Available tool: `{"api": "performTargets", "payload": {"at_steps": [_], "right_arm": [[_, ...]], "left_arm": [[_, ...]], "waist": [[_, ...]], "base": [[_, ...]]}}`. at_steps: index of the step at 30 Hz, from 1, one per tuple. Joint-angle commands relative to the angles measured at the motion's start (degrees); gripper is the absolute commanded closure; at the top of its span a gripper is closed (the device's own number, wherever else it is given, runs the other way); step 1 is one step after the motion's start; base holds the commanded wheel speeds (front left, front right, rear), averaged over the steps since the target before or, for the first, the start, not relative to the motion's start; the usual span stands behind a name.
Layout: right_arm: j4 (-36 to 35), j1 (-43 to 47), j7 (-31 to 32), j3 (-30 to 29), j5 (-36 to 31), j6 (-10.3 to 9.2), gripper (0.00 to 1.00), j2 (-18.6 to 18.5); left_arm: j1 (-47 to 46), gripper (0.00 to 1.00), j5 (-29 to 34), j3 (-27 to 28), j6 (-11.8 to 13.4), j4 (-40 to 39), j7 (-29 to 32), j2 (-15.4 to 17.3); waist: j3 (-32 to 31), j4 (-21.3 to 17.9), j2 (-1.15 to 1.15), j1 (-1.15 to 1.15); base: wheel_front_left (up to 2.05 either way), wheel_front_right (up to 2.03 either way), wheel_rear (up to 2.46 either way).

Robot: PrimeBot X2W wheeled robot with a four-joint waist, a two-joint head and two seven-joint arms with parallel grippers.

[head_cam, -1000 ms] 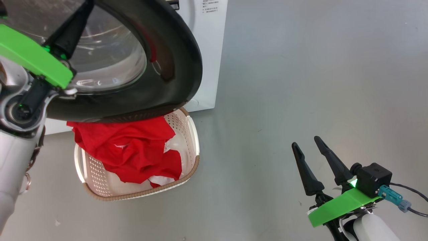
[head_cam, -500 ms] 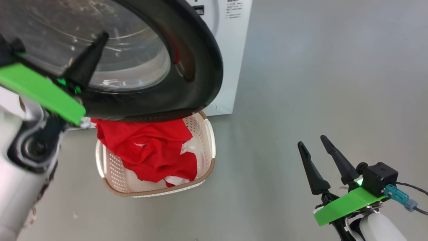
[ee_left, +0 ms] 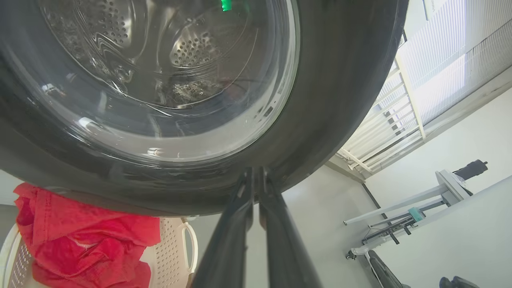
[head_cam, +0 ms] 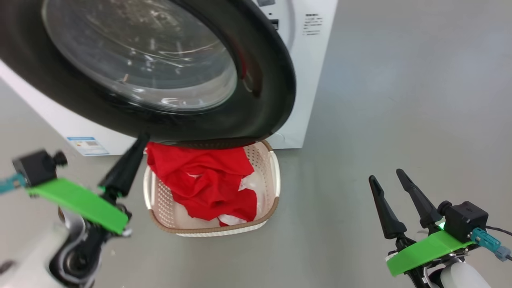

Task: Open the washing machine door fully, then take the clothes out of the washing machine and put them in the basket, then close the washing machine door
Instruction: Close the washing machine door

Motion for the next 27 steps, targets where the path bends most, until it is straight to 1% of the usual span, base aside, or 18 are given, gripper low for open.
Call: {"api": "performTargets", "payload": {"at_steps": [1,3,4,5,6,10,14,17,19,21,25,26,27], "right_arm": [[-1.5,0.4,-0.4,0.6,-0.8,0.35,0.00,-0.9],[-1.4,0.7,-0.4,0.7,-0.7,0.35,0.00,-1.0],[-1.4,0.9,-0.4,0.7,-0.7,0.35,0.00,-1.1],[-1.3,1.0,-0.4,0.7,-0.7,0.35,0.00,-1.1],[-1.3,1.2,-0.4,0.7,-0.7,0.35,0.00,-1.2],[-1.1,2.3,-0.4,0.8,-0.5,0.35,0.00,-1.2],[-1.0,3.9,-0.4,0.3,-0.3,0.35,0.00,-1.3],[-1.0,4.7,-0.4,-0.3,-0.3,0.35,0.00,-1.2],[-1.0,5.3,-0.4,-0.6,-0.4,0.35,0.00,-1.2],[-1.1,5.8,-0.4,-0.9,-0.4,0.35,0.00,-1.2],[-1.1,6.8,-0.4,-1.5,-0.4,0.35,0.00,-1.3],[-1.1,6.8,-0.4,-1.5,-0.4,0.35,0.00,-1.3],[-1.1,7.0,-0.4,-1.6,-0.4,0.35,0.00,-1.3]], "left_arm": [[1.6,0.47,-0.7,1.8,-0.4,-1.0,-1.7,2.1],[3.3,0.23,-1.0,1.7,-0.4,-0.7,-2.6,2.0],[4.2,0.13,-1.2,1.7,-0.4,-0.6,-3.0,1.9],[5.1,0.02,-1.4,1.9,-0.4,-0.6,-3.3,1.9],[6.0,0.00,-1.5,2.1,-0.4,-0.5,-3.7,2.0],[9.9,0.00,-1.0,3.0,-0.4,0.0,-4.6,2.3],[13.7,0.00,2.6,4.0,-0.4,1.9,-5.0,2.3],[16.6,0.00,5.6,7.4,-0.4,3.4,-5.1,0.5],[18.7,0.00,8.7,9.8,-0.4,4.5,-5.1,-0.6],[20.6,0.00,10.4,12.6,-0.4,4.8,-5.1,-2.3],[24.2,0.00,16.0,17.5,-0.4,5.6,-5.1,-4.9],[24.2,0.00,16.0,17.5,-0.4,5.6,-5.1,-4.9],[25.0,0.00,17.7,18.5,-0.4,5.9,-5.1,-5.4]], "waist": [[-0.6,1.4,0.00,0.00],[-0.9,1.8,0.00,0.00],[-1.0,1.9,0.00,0.00],[-1.1,2.0,0.00,0.00],[-1.2,2.1,0.00,0.00],[-2.2,2.1,0.00,0.00],[-3.1,1.9,0.00,0.00],[-3.5,1.8,0.00,0.00],[-3.8,1.5,0.00,0.00],[-4.1,1.3,0.00,0.00],[-4.8,1.0,0.00,0.00],[-4.8,1.0,0.00,0.00],[-5.0,0.9,0.00,0.00]], "base": [[0.00,0.00,0.00],[0.00,0.00,0.00],[0.00,0.00,0.00],[0.00,0.00,0.00],[0.00,0.00,0.00],[0.00,0.00,0.00],[0.00,0.00,0.00],[0.00,0.00,0.00],[0.00,0.00,0.00],[0.00,0.00,0.00],[0.00,0.00,0.00],[0.00,0.00,0.00],[0.00,0.00,0.00]]}}
